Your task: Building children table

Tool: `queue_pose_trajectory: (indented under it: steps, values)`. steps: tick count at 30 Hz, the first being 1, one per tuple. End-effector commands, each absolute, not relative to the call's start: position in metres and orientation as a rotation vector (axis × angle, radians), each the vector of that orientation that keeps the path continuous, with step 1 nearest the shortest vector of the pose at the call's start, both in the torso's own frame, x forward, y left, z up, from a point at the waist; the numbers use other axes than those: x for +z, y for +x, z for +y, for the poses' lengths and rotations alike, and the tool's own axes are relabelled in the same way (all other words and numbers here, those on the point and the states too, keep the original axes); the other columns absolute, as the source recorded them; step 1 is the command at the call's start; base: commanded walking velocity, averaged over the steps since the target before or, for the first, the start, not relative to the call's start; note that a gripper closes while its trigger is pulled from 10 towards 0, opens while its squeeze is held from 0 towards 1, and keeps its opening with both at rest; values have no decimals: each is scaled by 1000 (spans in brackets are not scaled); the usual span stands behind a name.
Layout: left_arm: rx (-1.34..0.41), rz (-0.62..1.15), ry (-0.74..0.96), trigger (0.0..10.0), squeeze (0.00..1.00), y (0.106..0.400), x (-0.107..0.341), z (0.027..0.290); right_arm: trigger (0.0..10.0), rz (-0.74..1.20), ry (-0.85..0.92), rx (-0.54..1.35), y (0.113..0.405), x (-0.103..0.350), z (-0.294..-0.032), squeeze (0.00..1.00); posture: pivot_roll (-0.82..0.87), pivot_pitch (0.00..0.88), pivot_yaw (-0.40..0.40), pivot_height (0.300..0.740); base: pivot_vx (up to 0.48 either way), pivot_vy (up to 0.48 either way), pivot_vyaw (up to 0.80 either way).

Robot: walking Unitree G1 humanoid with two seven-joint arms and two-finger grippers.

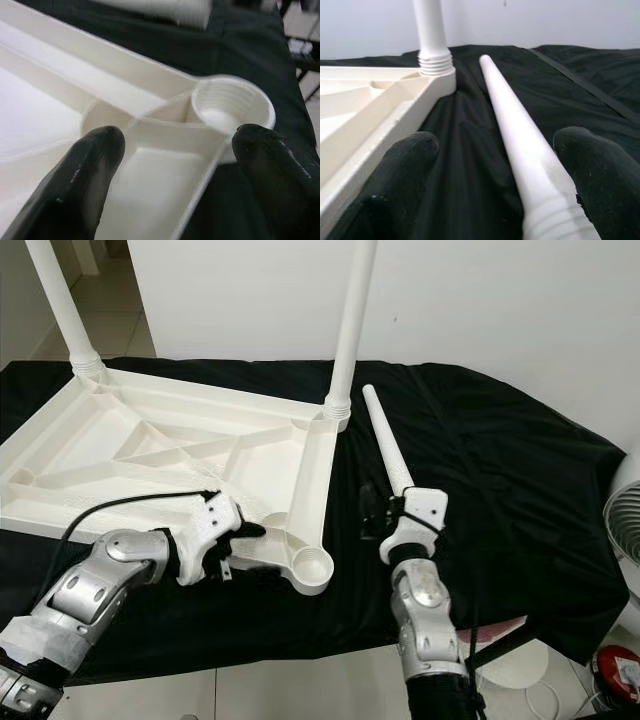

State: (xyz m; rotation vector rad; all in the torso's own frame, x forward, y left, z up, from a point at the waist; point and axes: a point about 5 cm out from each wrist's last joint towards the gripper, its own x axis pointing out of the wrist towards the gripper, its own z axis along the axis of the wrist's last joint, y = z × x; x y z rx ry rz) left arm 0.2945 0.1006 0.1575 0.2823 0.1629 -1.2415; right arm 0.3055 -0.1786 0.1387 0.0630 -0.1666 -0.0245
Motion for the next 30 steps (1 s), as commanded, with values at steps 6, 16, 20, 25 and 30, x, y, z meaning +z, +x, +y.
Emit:
queue_pose_trajectory:
  steps: [6, 16, 20, 25, 30]
  values:
    - [-1059, 98, 182, 10000, 0, 302, 167, 98, 10000, -148, 30, -102, 309, 137, -203, 1000, 22, 85, -53, 740, 0, 0, 0]
    - [-978, 85, 106, 10000, 0, 302, 165, 89, 10000, -52, 39, -125, 310, 118, -217, 102, 25, 83, -58, 740, 0, 0, 0]
    - [-959, 87, 89, 10000, 0, 300, 164, 84, 10000, 17, 59, -86, 312, 106, -218, 0, 32, 81, -57, 740, 0, 0, 0]
    - [-947, 89, 98, 10000, 0, 301, 163, 83, 10000, 45, 63, -71, 314, 102, -219, 0, 35, 80, -59, 740, 0, 0, 0]
    - [-935, 77, 87, 10000, 0, 302, 167, 80, 10000, 53, 78, -59, 319, 103, -221, 0, 35, 73, -57, 740, 0, 0, 0]
